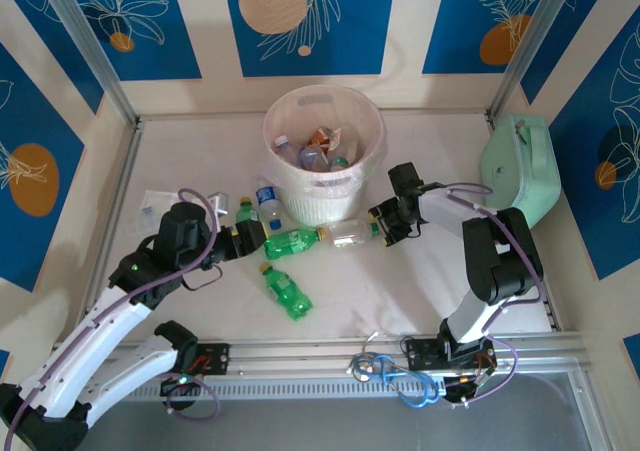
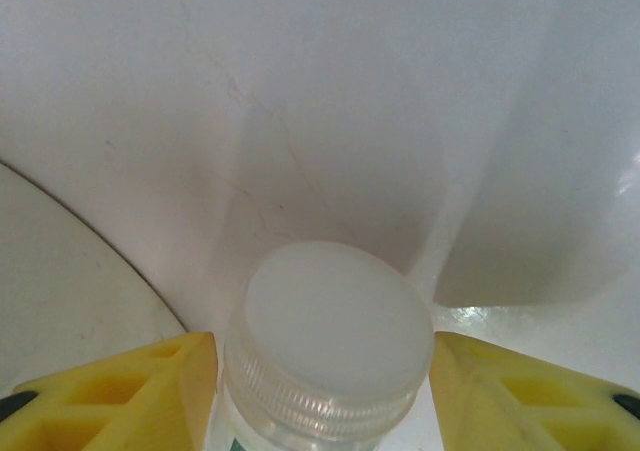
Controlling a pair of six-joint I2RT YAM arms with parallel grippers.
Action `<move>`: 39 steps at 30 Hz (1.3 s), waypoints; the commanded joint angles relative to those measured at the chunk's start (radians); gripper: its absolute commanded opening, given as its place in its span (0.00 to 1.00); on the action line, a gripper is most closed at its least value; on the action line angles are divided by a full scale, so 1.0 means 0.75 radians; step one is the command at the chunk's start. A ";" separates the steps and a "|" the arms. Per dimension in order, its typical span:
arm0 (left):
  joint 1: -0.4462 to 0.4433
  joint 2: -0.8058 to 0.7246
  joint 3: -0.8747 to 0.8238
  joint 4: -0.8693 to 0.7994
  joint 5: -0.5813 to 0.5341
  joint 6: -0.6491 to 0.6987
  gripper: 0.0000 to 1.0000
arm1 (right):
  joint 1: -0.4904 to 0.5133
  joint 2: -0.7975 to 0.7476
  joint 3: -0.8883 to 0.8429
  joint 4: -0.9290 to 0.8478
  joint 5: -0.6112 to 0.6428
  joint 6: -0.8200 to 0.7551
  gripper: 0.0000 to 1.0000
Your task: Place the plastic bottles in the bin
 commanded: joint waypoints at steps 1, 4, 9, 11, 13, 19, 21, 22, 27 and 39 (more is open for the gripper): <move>0.018 -0.014 -0.020 0.022 0.034 -0.013 0.75 | -0.013 0.012 -0.021 0.001 -0.001 -0.022 0.54; 0.020 -0.012 -0.019 0.022 0.038 -0.015 0.75 | -0.014 -0.001 -0.024 -0.006 0.014 -0.054 0.50; 0.022 -0.010 -0.012 0.026 0.044 -0.011 0.75 | -0.013 -0.074 -0.017 -0.054 0.062 -0.120 0.43; 0.022 -0.009 -0.010 0.032 0.051 -0.009 0.76 | -0.007 -0.130 -0.027 -0.077 0.087 -0.150 0.42; 0.022 -0.002 -0.003 0.043 0.068 -0.005 0.78 | 0.008 -0.196 -0.030 -0.122 0.120 -0.194 0.41; 0.022 0.034 0.032 0.114 0.212 0.039 0.86 | 0.116 -0.477 -0.062 -0.260 0.238 -0.349 0.38; 0.020 0.046 0.037 0.156 0.280 0.046 0.89 | 0.171 -0.597 -0.079 -0.319 0.296 -0.363 0.38; 0.018 0.054 0.033 0.189 0.320 0.043 0.89 | 0.198 -0.663 -0.085 -0.349 0.323 -0.369 0.38; -0.056 0.091 0.005 0.344 0.447 0.003 0.96 | 0.406 -0.960 -0.066 -0.492 0.488 -0.352 0.38; -0.421 0.290 0.039 0.583 0.394 0.012 1.00 | 0.859 -0.976 0.329 -0.608 0.789 -0.384 0.38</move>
